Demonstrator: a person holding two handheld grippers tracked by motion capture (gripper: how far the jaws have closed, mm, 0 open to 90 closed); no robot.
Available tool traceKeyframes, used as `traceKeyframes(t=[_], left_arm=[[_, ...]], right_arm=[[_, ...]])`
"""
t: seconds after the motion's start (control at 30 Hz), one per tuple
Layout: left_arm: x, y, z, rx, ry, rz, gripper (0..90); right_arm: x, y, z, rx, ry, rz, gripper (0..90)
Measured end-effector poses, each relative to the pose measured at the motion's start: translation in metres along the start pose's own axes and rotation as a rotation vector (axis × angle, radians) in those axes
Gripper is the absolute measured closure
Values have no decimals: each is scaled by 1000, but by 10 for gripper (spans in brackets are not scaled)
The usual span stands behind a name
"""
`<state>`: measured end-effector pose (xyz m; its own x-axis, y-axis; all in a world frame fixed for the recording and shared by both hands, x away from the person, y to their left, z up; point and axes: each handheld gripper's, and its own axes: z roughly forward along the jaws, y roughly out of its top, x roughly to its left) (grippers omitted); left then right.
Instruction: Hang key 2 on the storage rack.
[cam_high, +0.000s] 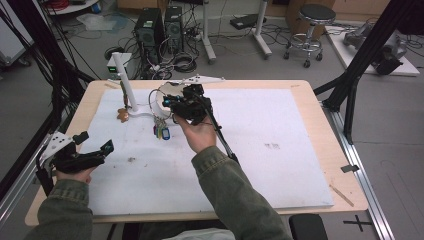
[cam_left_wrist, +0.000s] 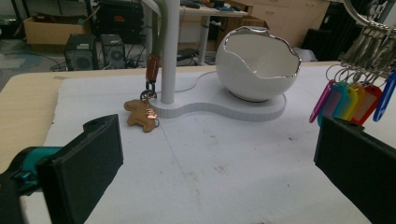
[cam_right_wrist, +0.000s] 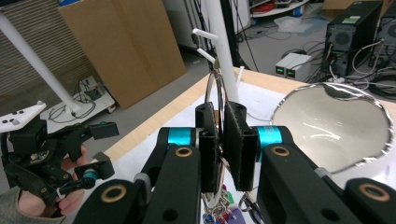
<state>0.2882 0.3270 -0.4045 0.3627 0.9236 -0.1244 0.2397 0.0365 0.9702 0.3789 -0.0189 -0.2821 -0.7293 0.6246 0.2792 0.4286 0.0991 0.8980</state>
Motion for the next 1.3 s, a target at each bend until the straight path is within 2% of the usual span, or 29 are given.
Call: traceKeyframes(t=[0.2,0.57,0.7,1.1,1.3], left_arm=[[2,0,-1,-4,6,-3,17],[2,-1,2,1,-3,-12,17],[3,-1,2,0,-3,-13,17],[5,-1,3,1,-5,-21,17],[5,-1,3,1,-8,-21,17]], right_arm=[[2,6,13,14,10,9,840],[8,28,37,23,26,-14,840],[9,35,44,25,32,-3,840],[14,51,73,48,55,-29,840],[16,58,84,50,66,-19,840]])
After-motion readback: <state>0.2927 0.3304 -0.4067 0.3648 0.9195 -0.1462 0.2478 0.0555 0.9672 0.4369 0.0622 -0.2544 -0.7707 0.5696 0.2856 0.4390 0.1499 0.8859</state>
